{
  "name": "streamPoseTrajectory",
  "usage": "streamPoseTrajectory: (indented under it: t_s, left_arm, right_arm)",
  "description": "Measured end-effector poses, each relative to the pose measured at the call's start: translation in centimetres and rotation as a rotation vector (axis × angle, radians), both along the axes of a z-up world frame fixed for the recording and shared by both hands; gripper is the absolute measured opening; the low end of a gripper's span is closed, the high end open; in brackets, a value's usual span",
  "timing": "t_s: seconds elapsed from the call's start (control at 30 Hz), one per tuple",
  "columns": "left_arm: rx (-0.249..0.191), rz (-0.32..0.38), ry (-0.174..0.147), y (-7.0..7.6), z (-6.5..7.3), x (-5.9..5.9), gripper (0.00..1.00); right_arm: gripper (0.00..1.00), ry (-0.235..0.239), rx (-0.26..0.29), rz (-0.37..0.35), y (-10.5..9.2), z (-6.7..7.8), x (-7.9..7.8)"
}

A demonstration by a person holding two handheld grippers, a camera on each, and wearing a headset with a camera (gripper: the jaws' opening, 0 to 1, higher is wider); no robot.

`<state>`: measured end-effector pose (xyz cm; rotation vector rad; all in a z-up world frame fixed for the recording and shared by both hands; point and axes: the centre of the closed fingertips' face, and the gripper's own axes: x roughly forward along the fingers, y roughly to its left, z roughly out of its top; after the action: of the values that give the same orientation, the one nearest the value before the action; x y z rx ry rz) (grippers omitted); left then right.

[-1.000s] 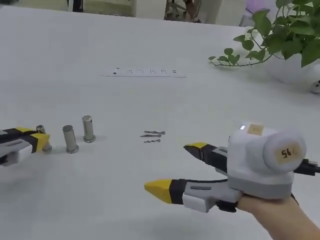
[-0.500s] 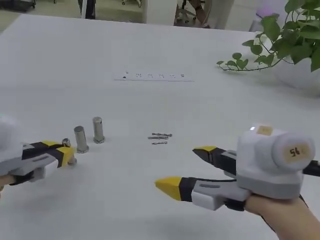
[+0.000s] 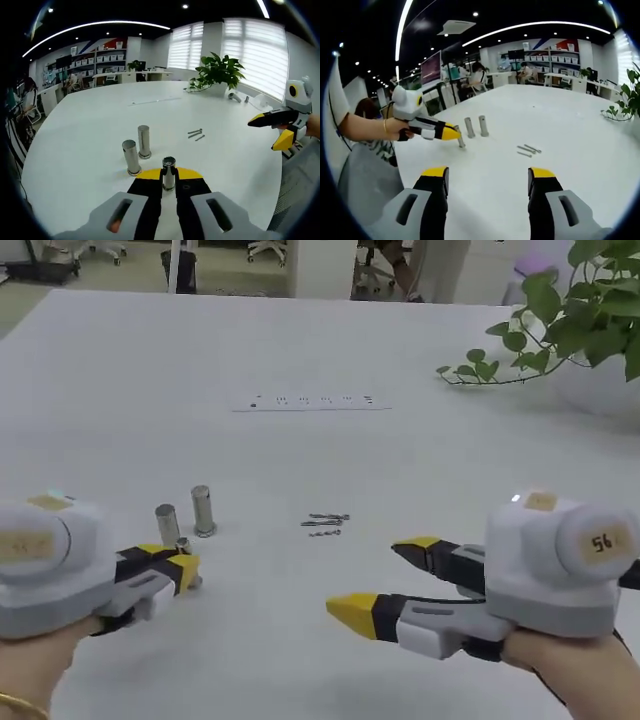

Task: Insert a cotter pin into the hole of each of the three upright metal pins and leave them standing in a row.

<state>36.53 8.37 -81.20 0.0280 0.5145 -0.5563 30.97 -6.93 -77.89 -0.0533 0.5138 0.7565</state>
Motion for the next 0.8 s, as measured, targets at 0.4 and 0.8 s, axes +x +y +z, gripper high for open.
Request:
streamPoseTrajectory:
  t_s: [0.4, 0.8]
  left_arm:
    - [0.037, 0.011, 0.010, -2.1, -1.4, 0.1, 0.07]
    - [0.066, 0.035, -0.025, -2.2, -1.5, 0.5, 0.07]
  right_arm:
    - [0.58, -0.011, 0.007, 0.000, -0.4, 0.3, 0.2]
    - [0.57, 0.009, 0.008, -0.001, -0.7, -0.1, 0.1]
